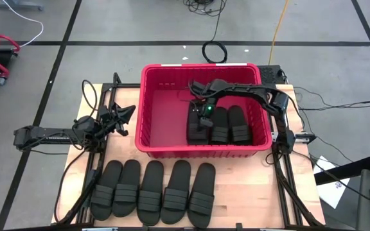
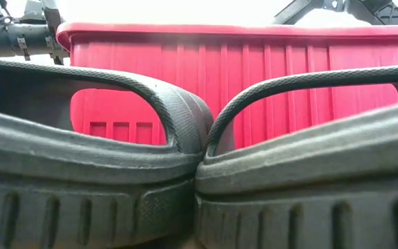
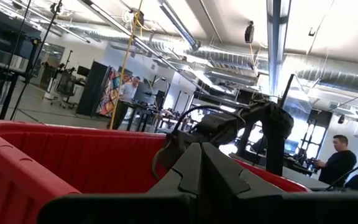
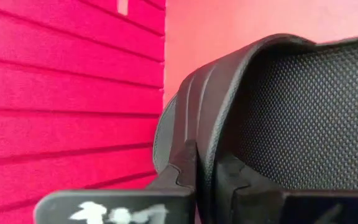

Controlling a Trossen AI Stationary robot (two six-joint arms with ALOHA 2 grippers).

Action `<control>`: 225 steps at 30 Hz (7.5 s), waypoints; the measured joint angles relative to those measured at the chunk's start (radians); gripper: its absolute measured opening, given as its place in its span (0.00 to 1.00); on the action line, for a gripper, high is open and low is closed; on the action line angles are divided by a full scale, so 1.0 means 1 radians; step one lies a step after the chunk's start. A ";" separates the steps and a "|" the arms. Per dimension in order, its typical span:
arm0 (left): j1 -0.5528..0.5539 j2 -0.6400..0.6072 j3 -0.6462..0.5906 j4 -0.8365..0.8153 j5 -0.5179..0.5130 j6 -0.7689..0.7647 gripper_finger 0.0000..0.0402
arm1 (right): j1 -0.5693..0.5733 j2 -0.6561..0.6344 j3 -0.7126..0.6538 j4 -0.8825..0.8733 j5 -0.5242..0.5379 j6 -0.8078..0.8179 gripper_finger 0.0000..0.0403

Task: Pick and place slides into bin
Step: Put the black slide into the red bin

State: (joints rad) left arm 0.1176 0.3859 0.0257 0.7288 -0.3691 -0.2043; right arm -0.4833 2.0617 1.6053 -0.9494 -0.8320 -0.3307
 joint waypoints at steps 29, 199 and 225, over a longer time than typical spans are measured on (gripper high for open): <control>0.000 0.000 0.000 0.000 0.000 -0.010 0.05 | 0.014 -0.008 -0.153 0.115 -0.032 0.008 0.07; -0.482 1.767 1.502 -0.872 0.762 -0.001 0.45 | 0.622 -1.812 -0.917 0.675 0.567 0.792 0.00; -0.328 1.136 1.508 -0.819 0.672 0.069 0.02 | 0.623 -1.812 -0.917 0.694 0.567 0.733 0.00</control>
State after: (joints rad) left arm -0.2106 1.5221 1.5333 -0.0903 0.3028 -0.1352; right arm 0.1394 0.2497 0.6880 -0.2558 -0.2649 0.4024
